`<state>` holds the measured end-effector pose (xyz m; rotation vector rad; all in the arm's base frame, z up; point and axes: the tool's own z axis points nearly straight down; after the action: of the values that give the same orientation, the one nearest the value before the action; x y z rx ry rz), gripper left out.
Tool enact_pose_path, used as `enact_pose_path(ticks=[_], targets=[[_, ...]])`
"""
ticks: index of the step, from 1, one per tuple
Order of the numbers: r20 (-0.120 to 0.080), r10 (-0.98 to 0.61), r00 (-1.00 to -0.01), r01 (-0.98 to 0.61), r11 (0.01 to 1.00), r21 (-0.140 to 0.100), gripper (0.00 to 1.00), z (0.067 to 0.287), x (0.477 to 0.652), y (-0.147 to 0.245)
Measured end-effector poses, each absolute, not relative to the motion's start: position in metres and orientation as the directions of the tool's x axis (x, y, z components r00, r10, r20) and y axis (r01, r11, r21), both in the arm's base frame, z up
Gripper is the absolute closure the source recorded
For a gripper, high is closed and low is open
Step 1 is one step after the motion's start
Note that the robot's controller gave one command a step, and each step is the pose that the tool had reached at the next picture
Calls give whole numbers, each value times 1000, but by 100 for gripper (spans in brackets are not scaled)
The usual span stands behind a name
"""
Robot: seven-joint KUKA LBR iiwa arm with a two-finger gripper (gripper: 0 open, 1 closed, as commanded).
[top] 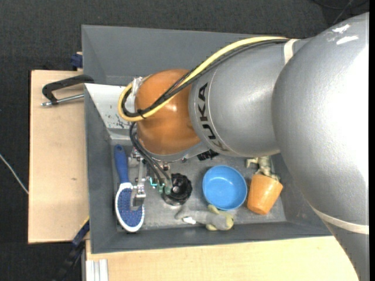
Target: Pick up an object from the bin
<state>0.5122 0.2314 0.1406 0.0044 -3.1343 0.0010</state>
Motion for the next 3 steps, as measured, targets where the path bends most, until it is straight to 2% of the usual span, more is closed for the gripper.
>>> enact_pose_path(ticks=[1,2,3], targets=[[-15,-305,-952,-305,952,3,0,112,507,233],[-10,-794,-607,-794,607,-2,0,129,495,236],[-5,-973,-229,-973,229,-3,0,124,494,232]])
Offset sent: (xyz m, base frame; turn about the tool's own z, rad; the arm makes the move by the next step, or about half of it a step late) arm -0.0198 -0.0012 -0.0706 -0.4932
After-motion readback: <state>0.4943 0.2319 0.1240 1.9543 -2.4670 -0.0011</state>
